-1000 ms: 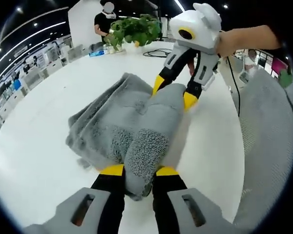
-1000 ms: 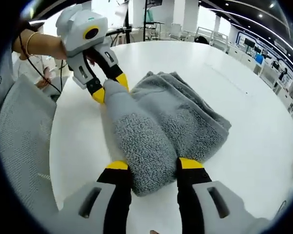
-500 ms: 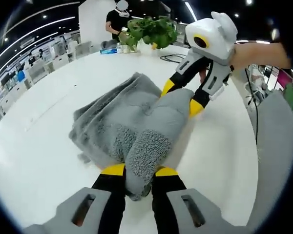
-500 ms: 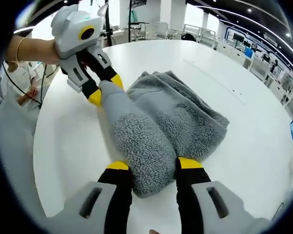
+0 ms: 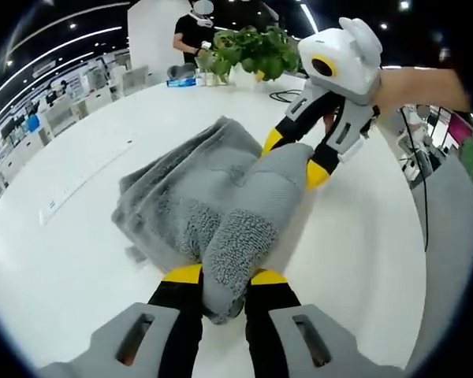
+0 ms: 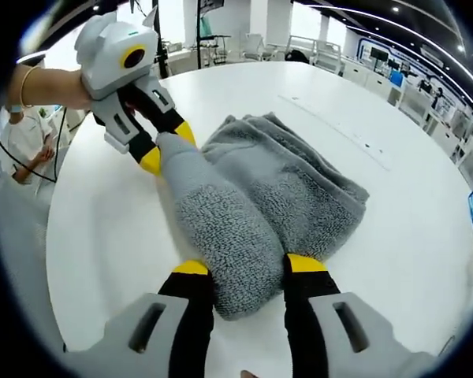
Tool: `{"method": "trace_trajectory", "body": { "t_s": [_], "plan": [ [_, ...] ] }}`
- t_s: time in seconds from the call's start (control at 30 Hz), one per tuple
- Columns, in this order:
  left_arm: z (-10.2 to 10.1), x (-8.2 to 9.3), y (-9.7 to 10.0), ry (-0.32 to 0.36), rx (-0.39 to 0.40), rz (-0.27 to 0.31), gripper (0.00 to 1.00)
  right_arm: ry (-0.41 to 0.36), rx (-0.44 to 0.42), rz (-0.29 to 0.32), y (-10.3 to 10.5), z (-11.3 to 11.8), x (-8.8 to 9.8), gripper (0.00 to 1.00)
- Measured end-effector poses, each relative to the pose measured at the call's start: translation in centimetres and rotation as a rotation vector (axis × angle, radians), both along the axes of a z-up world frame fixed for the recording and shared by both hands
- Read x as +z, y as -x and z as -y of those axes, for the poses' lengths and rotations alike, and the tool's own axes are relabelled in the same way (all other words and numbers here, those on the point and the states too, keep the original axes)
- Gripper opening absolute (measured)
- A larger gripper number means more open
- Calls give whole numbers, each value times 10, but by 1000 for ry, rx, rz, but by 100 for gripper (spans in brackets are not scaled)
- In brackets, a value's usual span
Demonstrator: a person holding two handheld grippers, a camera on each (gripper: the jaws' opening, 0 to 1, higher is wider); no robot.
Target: Fold the towel on the table until its edges align and the towel forms a compact rectangular stack.
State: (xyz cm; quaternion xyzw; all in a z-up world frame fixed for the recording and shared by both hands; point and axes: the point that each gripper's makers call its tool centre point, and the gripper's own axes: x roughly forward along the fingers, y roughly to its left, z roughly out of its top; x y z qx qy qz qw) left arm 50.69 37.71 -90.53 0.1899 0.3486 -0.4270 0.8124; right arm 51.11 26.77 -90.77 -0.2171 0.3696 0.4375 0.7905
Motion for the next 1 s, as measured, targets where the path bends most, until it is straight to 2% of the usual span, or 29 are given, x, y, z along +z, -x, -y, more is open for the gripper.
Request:
{"method": "trace_trajectory", "body": {
  "t_s": [0.33,0.67,0.73,0.8,0.9,0.93,1.0],
  "plan": [
    [0,-1,-6,-14,16,5,19,0,-25,-8,-14,-1,-1,32],
    [0,0,-9,-20,19,7,20,-3,-28,-4,-14,-1,-1,33],
    [1,1,-6,-39,5,16,22,30,-10,4,-12,-2,0,34],
    [1,3,-4,-90,-38,32,26,36,-17,7,-10,-3,1,35],
    [3,6,-4,-70,-9,27,37,29,-51,16,-7,-4,4,39],
    [5,8,-3,-45,14,22,40,24,-53,19,-4,-7,5,44],
    [4,12,0,-38,24,23,43,-2,-80,14,0,-11,7,50]
  ]
}}
